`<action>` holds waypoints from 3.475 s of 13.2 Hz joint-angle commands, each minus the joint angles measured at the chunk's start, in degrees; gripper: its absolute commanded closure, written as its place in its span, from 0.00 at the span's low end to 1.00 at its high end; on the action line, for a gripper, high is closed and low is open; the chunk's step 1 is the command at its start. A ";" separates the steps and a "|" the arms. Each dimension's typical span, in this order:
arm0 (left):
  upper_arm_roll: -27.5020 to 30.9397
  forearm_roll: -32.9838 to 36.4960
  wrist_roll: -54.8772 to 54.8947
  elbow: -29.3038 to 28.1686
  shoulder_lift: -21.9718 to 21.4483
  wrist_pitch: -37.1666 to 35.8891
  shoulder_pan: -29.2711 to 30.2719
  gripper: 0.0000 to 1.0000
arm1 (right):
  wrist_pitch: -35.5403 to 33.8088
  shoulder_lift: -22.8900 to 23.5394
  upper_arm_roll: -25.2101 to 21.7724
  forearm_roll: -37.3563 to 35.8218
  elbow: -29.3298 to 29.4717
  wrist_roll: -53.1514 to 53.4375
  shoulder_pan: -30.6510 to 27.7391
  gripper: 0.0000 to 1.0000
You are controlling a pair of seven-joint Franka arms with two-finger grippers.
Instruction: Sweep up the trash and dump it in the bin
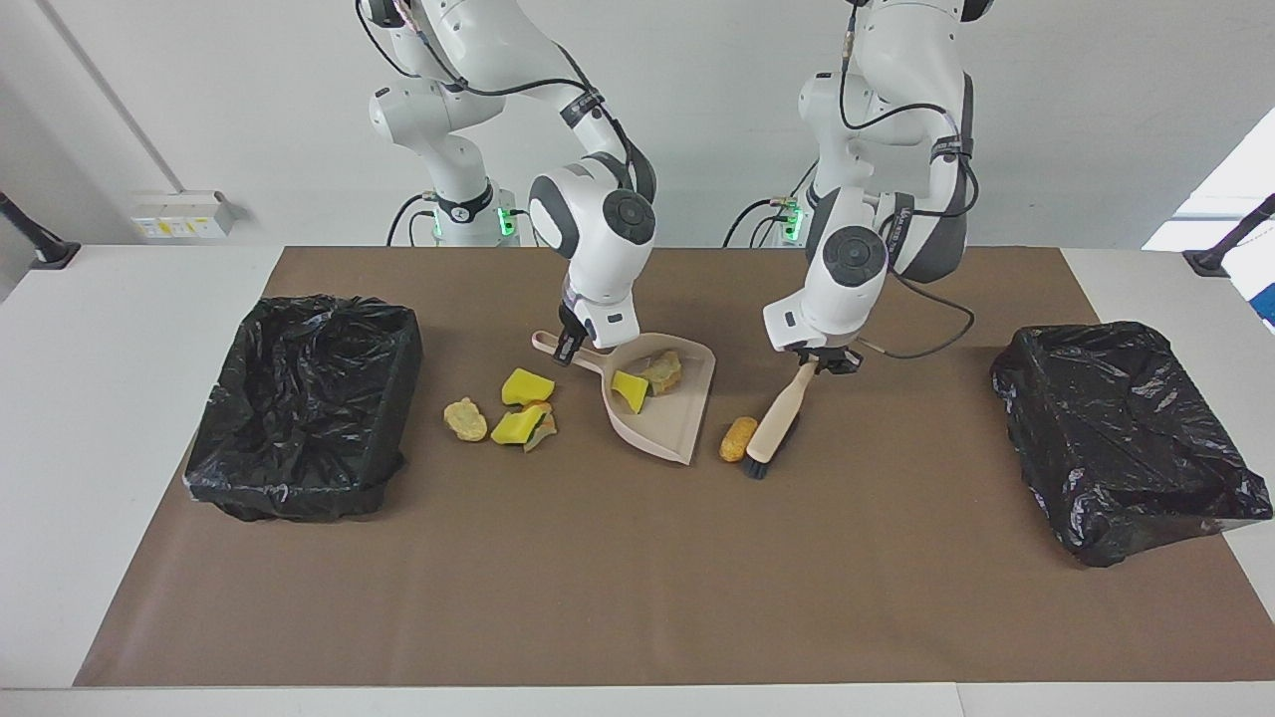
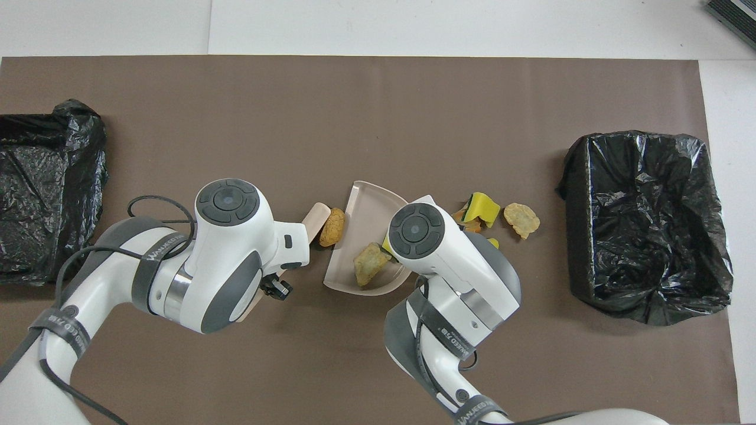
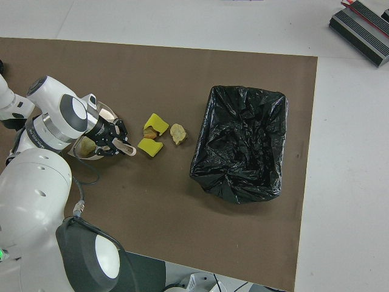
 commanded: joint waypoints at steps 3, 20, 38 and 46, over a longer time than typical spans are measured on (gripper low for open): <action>0.62 -5.12 -3.96 1.01 -1.11 0.12 -3.51 1.00 | 1.93 -0.82 0.33 -0.34 -1.63 1.29 -0.68 1.00; 1.41 -3.72 -22.83 -0.64 -8.13 -5.57 -1.32 1.00 | -0.08 -4.59 0.33 6.24 1.79 -10.02 -11.82 1.00; 0.62 -13.39 -59.69 -28.43 -23.79 13.40 -30.42 1.00 | -2.03 -4.51 -0.82 -1.37 16.39 -57.67 -52.36 1.00; 0.80 -16.11 -52.66 -28.43 -22.91 12.44 -27.52 0.92 | 8.27 -4.69 -0.90 -18.77 10.32 -64.45 -54.39 1.00</action>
